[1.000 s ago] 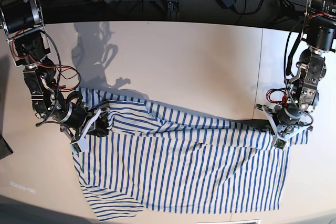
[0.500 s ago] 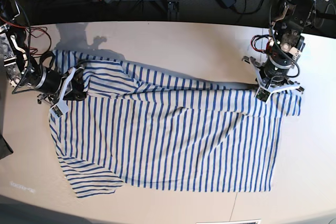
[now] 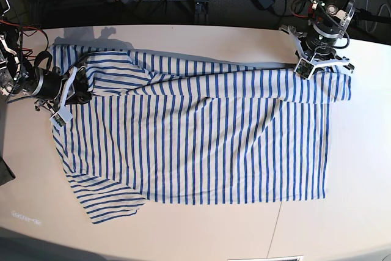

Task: Fold the T-shirt properly
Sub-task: 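Drag the folded shirt toward the robot base with both grippers, then open the left gripper and lift it off the folded edge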

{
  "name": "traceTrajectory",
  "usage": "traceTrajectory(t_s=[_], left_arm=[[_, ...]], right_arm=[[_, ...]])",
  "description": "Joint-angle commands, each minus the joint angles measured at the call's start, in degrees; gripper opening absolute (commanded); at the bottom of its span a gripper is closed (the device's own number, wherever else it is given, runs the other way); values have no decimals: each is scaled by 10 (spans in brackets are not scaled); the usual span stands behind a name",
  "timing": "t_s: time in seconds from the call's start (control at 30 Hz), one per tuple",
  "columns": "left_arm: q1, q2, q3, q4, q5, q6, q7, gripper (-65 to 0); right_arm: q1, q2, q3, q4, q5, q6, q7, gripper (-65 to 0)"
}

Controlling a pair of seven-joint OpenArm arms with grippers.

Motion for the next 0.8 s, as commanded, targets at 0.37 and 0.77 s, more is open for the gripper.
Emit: traceTrajectory(t_s=[0.37,0.77], left_arm=[[30,-5,-2,28,30,32,5,-650],[82,-5,-2,79,36,45,6,-650]], right_arm=[[-73,21,51,-1,-13,35,-41,-650],[-113,21,112,-1,2,35,-40,-650]])
